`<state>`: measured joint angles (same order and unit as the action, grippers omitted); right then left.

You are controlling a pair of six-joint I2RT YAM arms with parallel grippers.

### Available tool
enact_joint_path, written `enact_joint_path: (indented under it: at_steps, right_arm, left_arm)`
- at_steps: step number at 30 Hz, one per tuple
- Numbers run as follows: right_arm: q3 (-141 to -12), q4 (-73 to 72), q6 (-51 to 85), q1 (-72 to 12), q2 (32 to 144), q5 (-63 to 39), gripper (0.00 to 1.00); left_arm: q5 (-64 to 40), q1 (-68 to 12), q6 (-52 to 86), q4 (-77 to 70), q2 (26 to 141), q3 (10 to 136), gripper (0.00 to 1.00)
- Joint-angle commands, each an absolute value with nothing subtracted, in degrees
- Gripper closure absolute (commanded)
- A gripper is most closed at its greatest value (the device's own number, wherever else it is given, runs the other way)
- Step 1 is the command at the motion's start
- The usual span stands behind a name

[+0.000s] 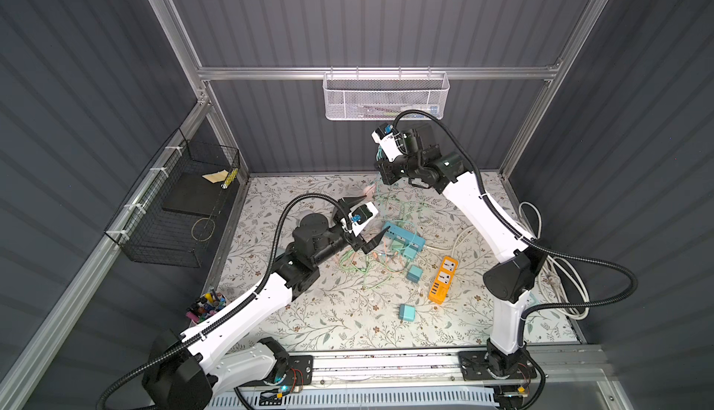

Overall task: Unplug the wireless mouse
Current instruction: Pick up the mouse from the center of the board.

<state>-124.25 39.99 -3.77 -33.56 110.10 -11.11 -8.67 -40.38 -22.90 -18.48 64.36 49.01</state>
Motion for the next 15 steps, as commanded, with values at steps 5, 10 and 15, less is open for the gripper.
enact_joint_path:
  at_steps: [5, 10, 15]
  right_arm:
    - [-108.6, 36.1, -0.2, -32.3, 90.5, -18.5, 1.00]
    - [-115.7, 45.8, 3.5, -31.2, 90.0, -25.2, 1.00]
    - [-121.4, 52.4, 6.9, -31.2, 90.3, -27.9, 1.00]
  left_arm:
    - [3.1, -39.5, -24.8, -20.9, 61.9, 47.4, 0.03]
    - [-0.3, -38.7, -24.8, -20.9, 61.9, 47.2, 0.04]
    - [-17.2, -38.0, -25.8, -21.1, 60.7, 46.0, 0.00]
